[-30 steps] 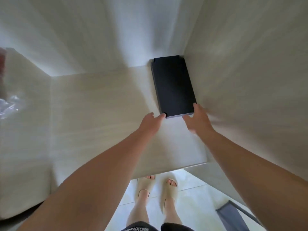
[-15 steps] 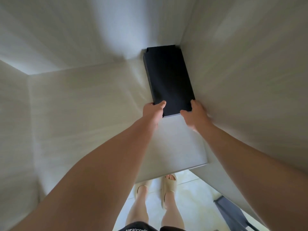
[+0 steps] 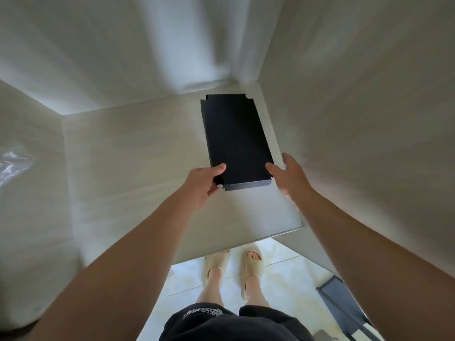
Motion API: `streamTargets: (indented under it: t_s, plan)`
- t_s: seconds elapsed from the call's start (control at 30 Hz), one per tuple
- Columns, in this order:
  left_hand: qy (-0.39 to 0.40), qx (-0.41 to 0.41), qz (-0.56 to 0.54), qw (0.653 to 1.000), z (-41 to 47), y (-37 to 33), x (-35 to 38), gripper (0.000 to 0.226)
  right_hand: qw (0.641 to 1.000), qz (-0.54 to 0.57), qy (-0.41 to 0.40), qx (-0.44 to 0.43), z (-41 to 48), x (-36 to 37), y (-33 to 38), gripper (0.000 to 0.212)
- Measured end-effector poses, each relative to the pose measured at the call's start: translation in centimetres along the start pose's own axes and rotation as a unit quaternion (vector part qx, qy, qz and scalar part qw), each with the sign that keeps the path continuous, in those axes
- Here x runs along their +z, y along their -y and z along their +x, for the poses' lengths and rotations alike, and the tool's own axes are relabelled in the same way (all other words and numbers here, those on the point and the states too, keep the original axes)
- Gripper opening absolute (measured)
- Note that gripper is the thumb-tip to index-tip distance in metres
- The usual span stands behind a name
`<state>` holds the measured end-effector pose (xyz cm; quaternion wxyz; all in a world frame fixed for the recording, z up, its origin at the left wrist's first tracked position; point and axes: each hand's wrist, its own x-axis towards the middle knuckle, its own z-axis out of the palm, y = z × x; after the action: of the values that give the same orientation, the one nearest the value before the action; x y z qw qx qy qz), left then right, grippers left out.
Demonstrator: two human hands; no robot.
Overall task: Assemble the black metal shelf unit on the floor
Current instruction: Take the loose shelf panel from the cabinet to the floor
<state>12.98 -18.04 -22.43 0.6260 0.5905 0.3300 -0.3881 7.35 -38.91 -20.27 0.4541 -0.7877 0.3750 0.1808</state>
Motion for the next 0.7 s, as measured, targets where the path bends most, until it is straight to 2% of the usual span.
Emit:
streamTargets:
  t_s: [0.2, 0.33, 0.5, 0.6, 0.7]
  plan:
    - [0.031, -0.024, -0.005, 0.999, -5.8, 3.6, -3.9, 0.024, 0.99, 0.128, 0.033, 0.039, -4.9, 0.1, -0.6, 0.067]
    - [0.056, -0.04, -0.031, 0.997, -10.2, 6.4, -5.5, 0.023, 0.975, 0.187, 0.109, 0.054, -9.2, 0.0, -2.3, 0.053]
    - [0.072, -0.037, -0.035, 0.996, -15.4, 10.5, -5.9, 0.029, 0.949, 0.267, 0.162, 0.047, -14.3, -0.3, -6.3, 0.035]
    - [0.064, -0.03, -0.055, 0.996, -18.4, 14.0, -5.5, 0.035, 0.942, 0.28, 0.182, 0.021, -17.3, -0.9, -9.3, 0.031]
    - [0.05, -0.021, -0.076, 0.996, -21.4, 18.4, -4.7, 0.025, 0.943, 0.272, 0.193, 0.007, -20.0, -1.6, -12.6, 0.028]
